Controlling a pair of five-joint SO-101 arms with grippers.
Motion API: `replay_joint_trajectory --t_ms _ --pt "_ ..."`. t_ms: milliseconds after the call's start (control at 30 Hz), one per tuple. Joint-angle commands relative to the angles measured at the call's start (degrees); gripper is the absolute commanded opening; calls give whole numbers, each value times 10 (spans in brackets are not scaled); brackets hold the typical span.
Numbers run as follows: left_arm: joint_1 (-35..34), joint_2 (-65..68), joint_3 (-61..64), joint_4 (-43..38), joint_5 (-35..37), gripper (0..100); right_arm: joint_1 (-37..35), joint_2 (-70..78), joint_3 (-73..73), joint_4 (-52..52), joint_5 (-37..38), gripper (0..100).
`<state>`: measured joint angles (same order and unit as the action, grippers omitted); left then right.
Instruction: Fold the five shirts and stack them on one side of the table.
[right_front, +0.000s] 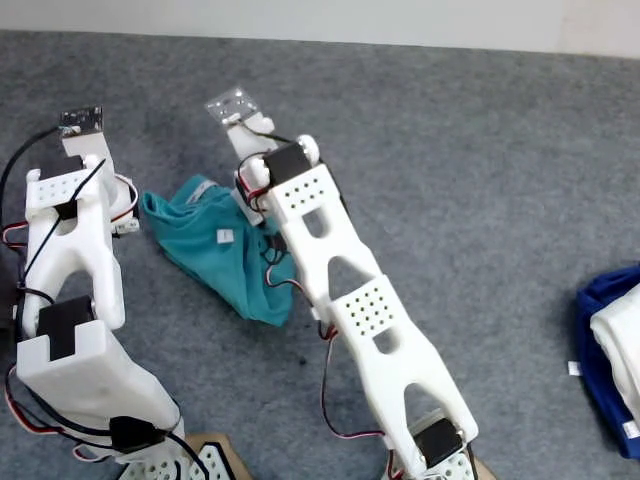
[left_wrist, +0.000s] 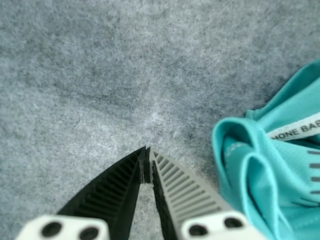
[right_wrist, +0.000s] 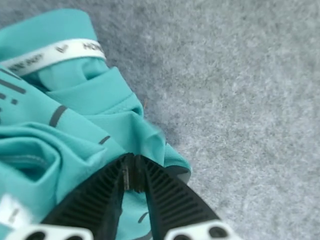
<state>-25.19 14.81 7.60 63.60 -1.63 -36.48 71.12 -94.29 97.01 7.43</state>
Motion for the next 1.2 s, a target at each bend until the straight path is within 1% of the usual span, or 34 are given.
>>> replay_joint_trajectory --t_ms 0,233,400,600,767,867,1067,1167 --pt "13 -27 -3 -5 4 7 -4 -61 -67 3 -5 7" --pt "13 -27 -3 -5 4 7 16 -87 -67 12 -5 7" --pt "13 -27 -2 -5 4 7 -9 -96 -67 37 -5 7" --pt "13 -27 -2 -5 4 7 -38 -91 -63 41 -7 7" --pt "13 -27 -2 -6 4 7 -58 -91 -63 42 -40 7" --pt "13 -27 -2 -5 4 7 -58 -91 -57 43 -41 7" --pt "20 -27 -2 -4 4 7 -59 -102 5 44 -42 7" --pt "21 -27 -2 -4 4 7 -59 -138 25 44 -49 7"
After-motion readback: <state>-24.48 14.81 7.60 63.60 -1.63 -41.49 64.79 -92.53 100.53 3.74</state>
